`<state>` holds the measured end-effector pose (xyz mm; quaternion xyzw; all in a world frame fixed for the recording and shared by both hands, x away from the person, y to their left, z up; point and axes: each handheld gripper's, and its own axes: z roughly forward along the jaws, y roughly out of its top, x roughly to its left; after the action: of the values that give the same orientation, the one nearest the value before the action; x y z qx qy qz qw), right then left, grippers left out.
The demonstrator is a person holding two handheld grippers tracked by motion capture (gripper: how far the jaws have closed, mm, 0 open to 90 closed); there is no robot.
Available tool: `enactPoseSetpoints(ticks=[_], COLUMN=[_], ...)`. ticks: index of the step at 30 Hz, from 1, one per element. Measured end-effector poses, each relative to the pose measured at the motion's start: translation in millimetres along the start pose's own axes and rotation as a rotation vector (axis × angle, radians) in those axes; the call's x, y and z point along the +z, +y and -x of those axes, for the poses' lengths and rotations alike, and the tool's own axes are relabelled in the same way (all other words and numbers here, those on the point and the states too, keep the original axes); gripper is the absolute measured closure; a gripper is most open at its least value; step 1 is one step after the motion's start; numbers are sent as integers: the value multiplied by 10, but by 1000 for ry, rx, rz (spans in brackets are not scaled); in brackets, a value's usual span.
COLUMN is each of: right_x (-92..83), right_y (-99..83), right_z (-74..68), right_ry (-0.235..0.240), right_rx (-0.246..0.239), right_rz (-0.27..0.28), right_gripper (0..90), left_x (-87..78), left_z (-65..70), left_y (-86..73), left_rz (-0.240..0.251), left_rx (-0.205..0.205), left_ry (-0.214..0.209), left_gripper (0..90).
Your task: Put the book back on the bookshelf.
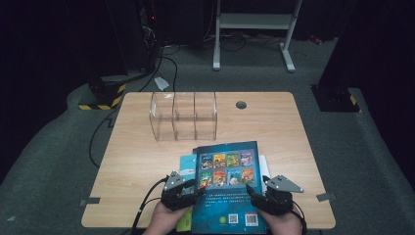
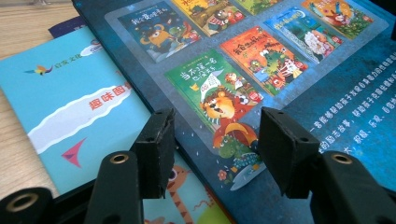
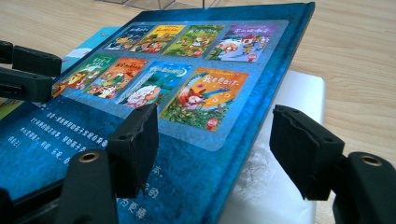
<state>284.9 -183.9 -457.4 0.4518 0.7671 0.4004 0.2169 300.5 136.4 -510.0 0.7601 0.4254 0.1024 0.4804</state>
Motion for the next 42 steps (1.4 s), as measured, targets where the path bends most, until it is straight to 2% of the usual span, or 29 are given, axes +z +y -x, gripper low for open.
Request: enactPoseSetpoints(ticks=[3, 4, 10, 16, 25, 29, 36, 41, 42], right_x=[-4, -7, -4, 14, 49, 46, 115, 167, 182], right_y=[-1, -2, -8, -12, -9, 4, -1, -13, -13], right_z=[-9, -5, 5, 0, 7, 20, 73, 41, 30], right_ry=[-5, -3, -2, 12, 37, 40, 57, 82, 89], right_rx=[-2, -1, 11, 23, 49, 60, 94, 116, 108], right_rz=[0, 0, -5, -18, -31, -21, -56, -85, -90], right_gripper=[322, 319, 303, 277, 245, 237, 214, 178, 177], left_x=[-8, -13, -10, 2, 8, 8, 12, 21, 21], left_z=[-21, -45, -79, -48, -36, -32, -33, -26, -26], left_y=[-10, -18, -35, -38, -35, -27, -19, -16, -15], left_rz=[-4, -8, -8, -6, -8, -14, -14, -10, -10], left_rx=[-14, -37, -68, -54, -39, -43, -49, -46, -46], left_ry=[-10, -29, -57, -52, -54, -55, -50, -51, -51], left_gripper=[470, 474, 462, 401, 375, 374, 399, 402, 402])
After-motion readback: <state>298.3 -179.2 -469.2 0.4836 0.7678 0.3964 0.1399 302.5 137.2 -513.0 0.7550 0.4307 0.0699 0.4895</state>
